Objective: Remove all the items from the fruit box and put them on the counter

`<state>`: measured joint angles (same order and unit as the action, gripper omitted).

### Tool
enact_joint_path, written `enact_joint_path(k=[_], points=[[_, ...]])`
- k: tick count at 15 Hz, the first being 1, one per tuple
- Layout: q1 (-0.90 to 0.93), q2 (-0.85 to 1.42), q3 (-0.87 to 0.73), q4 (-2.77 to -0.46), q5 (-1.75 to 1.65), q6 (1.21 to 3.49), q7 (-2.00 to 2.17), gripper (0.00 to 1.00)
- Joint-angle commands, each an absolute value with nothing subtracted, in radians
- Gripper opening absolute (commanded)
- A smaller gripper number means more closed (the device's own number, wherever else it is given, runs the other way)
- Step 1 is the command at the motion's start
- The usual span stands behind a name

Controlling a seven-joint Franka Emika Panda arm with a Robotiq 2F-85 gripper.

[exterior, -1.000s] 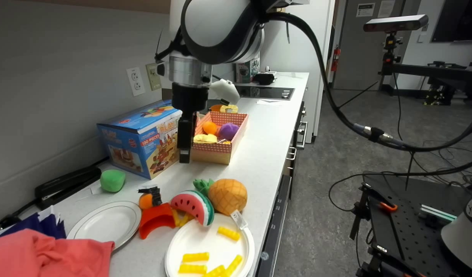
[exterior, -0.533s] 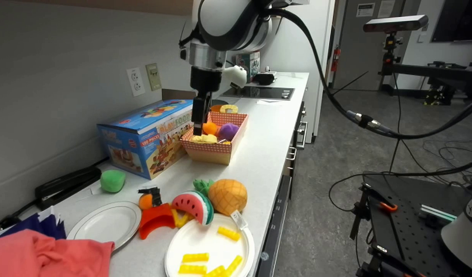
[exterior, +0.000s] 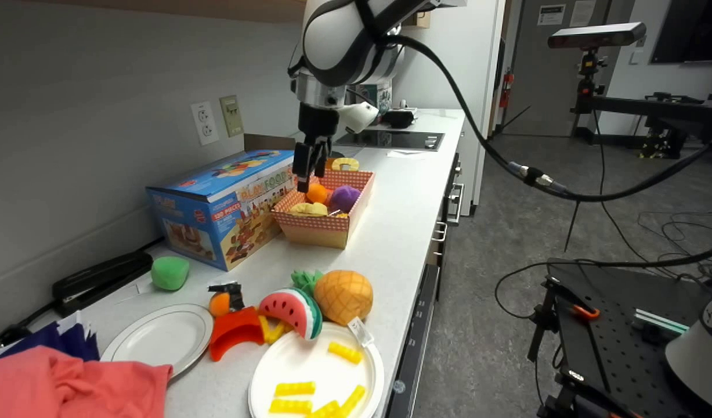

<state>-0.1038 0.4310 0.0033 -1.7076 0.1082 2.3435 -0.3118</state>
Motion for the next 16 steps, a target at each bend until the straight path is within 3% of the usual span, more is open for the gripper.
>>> enact_joint_path(k=[1, 16], points=[[-0.099, 0.544, -0.026, -1.589, 0.105, 2.337, -0.143, 1.0], [-0.088, 0.809, -0.094, -1.345, 0.098, 2.263, 0.244, 1.0]])
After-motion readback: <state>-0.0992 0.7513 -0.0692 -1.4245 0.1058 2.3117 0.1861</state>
